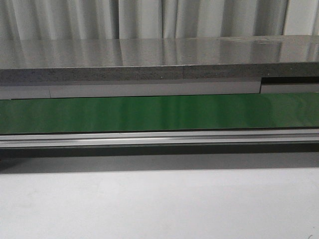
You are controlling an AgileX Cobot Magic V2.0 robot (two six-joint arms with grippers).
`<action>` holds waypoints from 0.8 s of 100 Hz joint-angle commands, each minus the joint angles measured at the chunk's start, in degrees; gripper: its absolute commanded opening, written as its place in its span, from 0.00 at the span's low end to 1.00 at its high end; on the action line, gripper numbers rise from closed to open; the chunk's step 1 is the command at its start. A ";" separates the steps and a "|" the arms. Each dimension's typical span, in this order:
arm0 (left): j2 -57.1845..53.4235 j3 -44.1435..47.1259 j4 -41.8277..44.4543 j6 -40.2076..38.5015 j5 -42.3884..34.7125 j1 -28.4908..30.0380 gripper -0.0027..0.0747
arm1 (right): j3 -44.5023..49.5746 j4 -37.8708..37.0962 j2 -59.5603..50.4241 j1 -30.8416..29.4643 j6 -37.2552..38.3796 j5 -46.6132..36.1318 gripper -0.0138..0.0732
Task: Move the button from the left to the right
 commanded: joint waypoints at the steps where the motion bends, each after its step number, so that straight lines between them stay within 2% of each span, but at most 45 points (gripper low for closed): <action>1: -0.78 0.94 1.93 -2.29 -8.29 -0.24 0.01 | -0.97 -0.86 -1.00 -0.08 -0.07 -4.93 0.08; 15: -3.96 6.70 4.17 -3.97 -12.45 -0.24 0.01 | -0.97 -0.86 -1.00 -0.08 -0.07 -4.99 0.08; 31: -3.87 12.23 9.89 -11.69 -14.98 -0.24 0.01 | -0.97 -0.86 -1.00 -0.08 -0.07 -4.99 0.08; 53: -3.87 17.43 9.89 -11.80 -21.29 -0.24 0.01 | -0.97 -0.86 -1.00 -0.08 -0.07 -4.99 0.08; 80: -3.87 17.43 12.12 -11.80 -20.77 -0.35 0.01 | -0.97 -0.86 -1.00 -0.08 -0.07 -4.99 0.08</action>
